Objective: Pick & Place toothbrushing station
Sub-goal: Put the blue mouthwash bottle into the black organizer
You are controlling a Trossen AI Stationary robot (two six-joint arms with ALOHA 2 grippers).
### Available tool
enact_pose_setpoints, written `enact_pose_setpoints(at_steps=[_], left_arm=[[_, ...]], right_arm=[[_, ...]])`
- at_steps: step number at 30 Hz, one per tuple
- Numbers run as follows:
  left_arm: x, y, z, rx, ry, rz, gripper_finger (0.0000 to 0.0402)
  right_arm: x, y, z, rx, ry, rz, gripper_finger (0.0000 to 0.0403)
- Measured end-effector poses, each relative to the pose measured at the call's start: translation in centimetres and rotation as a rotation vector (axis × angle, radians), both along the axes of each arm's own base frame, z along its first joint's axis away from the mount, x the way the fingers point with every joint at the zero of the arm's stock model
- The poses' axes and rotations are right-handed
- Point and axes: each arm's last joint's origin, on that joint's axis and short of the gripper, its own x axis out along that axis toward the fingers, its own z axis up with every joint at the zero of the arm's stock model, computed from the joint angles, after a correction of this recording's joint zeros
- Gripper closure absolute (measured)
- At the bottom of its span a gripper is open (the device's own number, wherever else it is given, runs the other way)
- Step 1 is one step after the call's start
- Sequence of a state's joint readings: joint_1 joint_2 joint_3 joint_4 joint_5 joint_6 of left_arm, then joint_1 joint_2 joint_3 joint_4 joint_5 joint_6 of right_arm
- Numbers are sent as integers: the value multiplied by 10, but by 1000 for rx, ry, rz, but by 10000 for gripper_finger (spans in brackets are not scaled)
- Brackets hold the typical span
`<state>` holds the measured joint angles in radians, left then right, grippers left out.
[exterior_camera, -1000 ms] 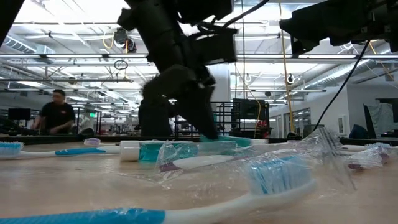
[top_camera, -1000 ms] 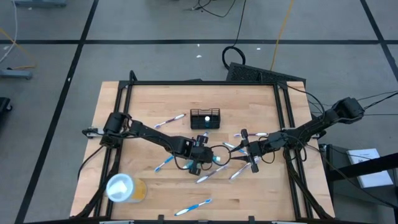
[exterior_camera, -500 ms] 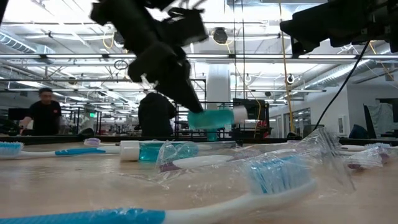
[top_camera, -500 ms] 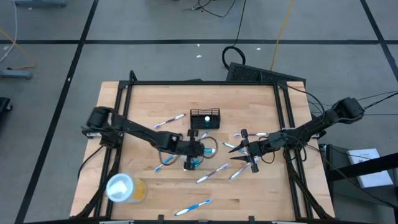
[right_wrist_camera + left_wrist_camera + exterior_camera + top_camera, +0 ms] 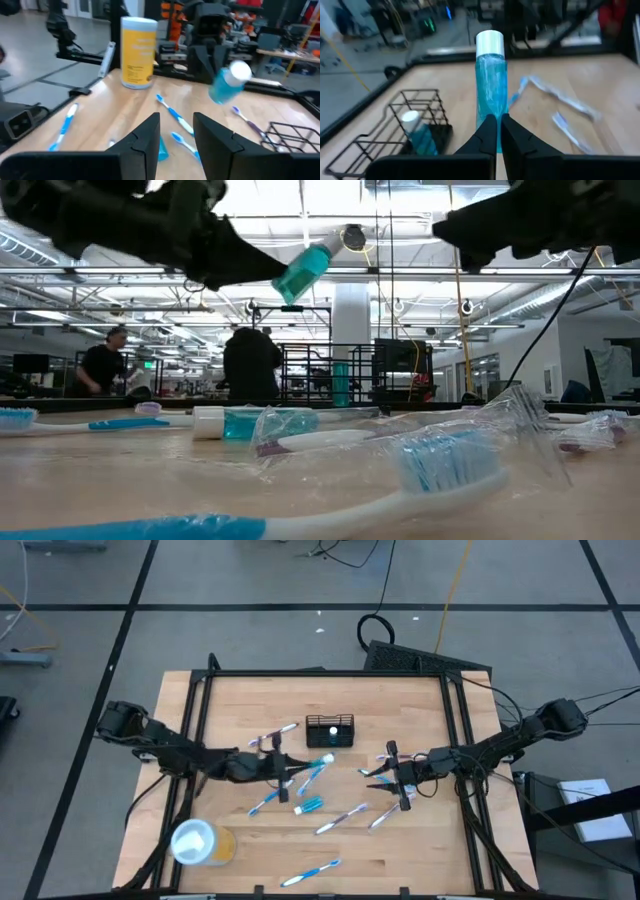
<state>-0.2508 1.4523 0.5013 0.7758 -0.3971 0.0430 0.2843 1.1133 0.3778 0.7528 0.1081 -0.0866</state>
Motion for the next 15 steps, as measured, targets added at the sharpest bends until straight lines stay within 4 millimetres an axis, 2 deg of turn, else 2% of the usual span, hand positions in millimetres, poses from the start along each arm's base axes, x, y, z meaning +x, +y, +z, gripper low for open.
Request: enact_pose_setpoints(at_steps=[4,8,11,15], left_arm=[[-14,3,-9,-21,-74,4,394],[-21,5,-13,-30,-102,5,394],[-22,4,-14,-28,-99,2,394],[-22,4,-14,-18,-102,-1,394]], right_arm=[[13,-7,14,-28,88,-43,291],[35,-12,37,-83,228,-65,279],[56,-18,54,-108,301,-50,259],[83,-32,65,-157,421,-77,218]])
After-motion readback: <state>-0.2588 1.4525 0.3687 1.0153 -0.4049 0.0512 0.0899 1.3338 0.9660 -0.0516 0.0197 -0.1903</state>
